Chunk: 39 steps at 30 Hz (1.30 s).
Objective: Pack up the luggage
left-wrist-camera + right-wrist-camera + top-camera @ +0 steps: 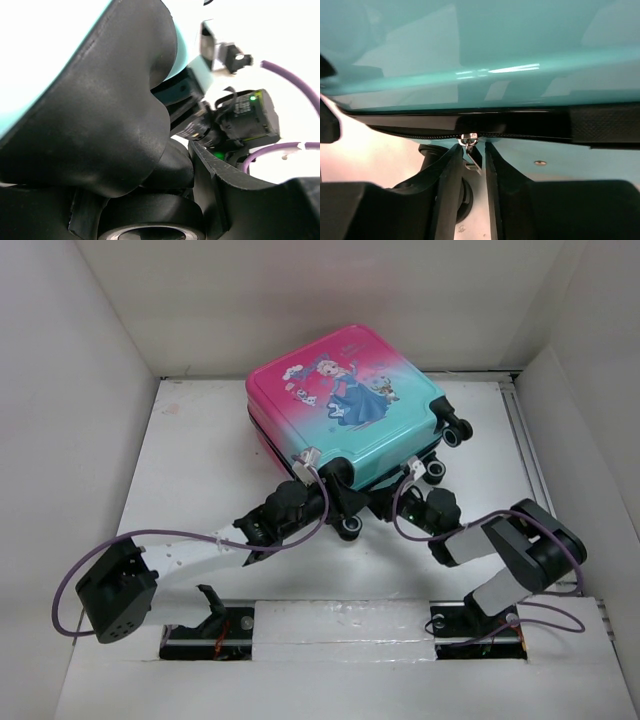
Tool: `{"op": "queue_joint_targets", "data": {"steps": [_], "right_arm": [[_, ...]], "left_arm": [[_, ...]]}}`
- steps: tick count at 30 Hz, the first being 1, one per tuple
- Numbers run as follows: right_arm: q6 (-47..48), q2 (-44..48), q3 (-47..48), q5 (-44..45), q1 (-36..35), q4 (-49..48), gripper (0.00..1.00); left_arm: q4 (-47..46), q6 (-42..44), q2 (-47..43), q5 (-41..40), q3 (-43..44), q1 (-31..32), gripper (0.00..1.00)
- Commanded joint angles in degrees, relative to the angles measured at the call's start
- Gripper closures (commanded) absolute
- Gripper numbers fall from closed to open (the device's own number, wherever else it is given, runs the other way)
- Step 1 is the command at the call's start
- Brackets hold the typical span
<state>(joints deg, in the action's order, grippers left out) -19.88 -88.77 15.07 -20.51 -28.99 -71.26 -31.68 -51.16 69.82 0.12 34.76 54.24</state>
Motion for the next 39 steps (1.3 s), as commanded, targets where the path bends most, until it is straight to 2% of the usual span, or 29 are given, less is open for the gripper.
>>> {"op": "queue_joint_targets", "data": {"steps": [1,5,6,7,9,14,18,25,28,29,31,36,39], "right_arm": [[-0.07,-1.57,2.51,-0.23,-1.33,-4.67,0.69],[-0.6,-2.11,3.04,-0.23,-1.33,-5.28,0.66],[-0.6,-2.72,3.04,-0.23,-1.33,-5.81,0.69],[-1.12,-2.72,3.04,-0.23,-1.33,-6.34,0.76],[-2.18,-2.72,1.99,1.17,-1.33,-9.93,0.8],[-2.18,-1.67,1.28,2.66,-1.33,-9.42,0.98],[-3.41,-0.44,-0.91,4.43,-2.9,-10.12,1.0],[-5.51,6.84,-4.34,16.19,-16.87,-3.54,1.0],[-6.57,11.14,-4.35,25.04,-27.22,1.89,1.0],[-6.58,12.12,-4.35,25.08,-27.26,2.88,1.0],[-7.28,14.14,-4.96,32.0,-33.47,3.41,1.0],[-7.38,11.18,-2.16,53.06,-46.21,3.33,1.0],[-3.26,1.61,4.6,58.12,-48.0,1.84,1.0]], "left_arm": [[-15.78,-1.75,-2.06,6.91,6.19,1.66,1.0],[-15.78,-1.75,-2.06,6.91,6.19,1.66,1.0],[-15.78,-1.75,-2.06,6.91,6.19,1.66,1.0],[-15.78,-1.75,-2.06,6.91,6.19,1.66,1.0],[-15.78,-1.75,-2.06,6.91,6.19,1.66,1.0],[-15.78,-1.75,-2.06,6.91,6.19,1.66,1.0],[-16.48,-1.75,-1.54,6.91,6.19,1.66,1.0],[-18.77,-1.75,2.77,7.44,11.2,1.66,1.0],[-19.9,-1.75,4.53,8.14,14.01,1.66,1.0],[-19.91,-1.75,4.53,8.14,14.71,1.66,1.0],[-20.44,-3.07,5.15,8.76,15.86,1.66,1.0],[-25.08,-7.9,9.79,12.43,19.46,1.66,1.0],[-29.2,-12.28,13.31,14.99,21.31,1.66,1.0]]}}
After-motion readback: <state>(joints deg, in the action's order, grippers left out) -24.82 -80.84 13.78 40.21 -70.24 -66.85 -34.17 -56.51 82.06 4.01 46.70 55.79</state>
